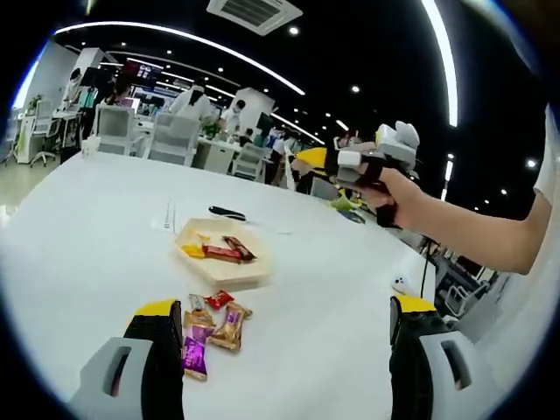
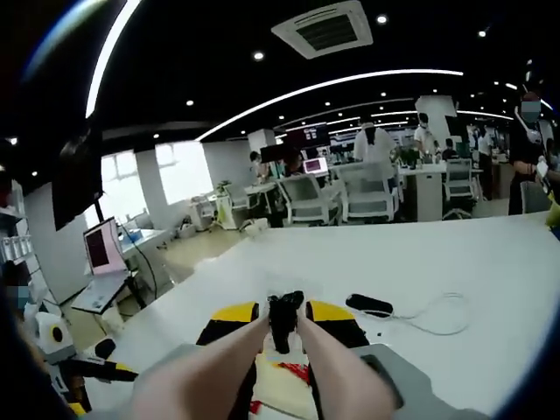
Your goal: Place the target food into the container with the food tongs after gripping and lifting it, then release it inside without dropping or visibly crushing the food.
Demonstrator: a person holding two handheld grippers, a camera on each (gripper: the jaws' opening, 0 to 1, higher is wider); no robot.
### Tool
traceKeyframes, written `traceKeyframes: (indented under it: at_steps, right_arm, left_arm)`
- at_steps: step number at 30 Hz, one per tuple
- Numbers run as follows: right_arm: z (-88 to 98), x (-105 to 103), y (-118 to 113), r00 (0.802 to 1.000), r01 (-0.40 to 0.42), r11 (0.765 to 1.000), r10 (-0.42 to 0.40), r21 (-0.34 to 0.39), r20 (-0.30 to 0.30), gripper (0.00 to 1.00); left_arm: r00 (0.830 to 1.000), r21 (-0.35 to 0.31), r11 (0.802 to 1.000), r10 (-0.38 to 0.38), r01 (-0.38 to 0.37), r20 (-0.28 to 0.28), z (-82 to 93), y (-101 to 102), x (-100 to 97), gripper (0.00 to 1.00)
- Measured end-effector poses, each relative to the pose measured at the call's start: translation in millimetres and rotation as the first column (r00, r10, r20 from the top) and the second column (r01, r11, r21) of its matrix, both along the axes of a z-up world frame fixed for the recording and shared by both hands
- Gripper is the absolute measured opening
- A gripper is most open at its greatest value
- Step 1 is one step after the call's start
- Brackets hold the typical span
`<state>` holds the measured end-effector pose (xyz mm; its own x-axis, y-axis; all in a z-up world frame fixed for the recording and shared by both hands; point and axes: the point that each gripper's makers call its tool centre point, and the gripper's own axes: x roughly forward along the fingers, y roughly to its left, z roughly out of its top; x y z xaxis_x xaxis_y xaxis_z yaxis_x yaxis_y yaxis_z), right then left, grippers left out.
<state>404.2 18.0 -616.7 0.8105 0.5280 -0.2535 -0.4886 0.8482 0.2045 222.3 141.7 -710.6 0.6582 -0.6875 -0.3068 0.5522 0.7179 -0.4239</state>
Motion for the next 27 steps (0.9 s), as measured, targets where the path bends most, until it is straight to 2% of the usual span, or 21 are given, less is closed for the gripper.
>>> traceKeyframes:
  at_steps: [12,27]
  right_arm:
    - [-4.0,11,8,1.000,-0.021,1.000,0.021,0.008,-0.007,0.23]
    - [-21.8,-5,6,0.997,-0.010,0.999,0.013,0.044,-0.076,0.27]
  left_arm:
    - [0.999,-0.010,0.999,0.034,-0.034,-0.012,-5.3,6,2.3,0.99]
    - [0.999,-0.017,0.999,0.031,-0.032,-0.025,-7.8,8,3.0,0.99]
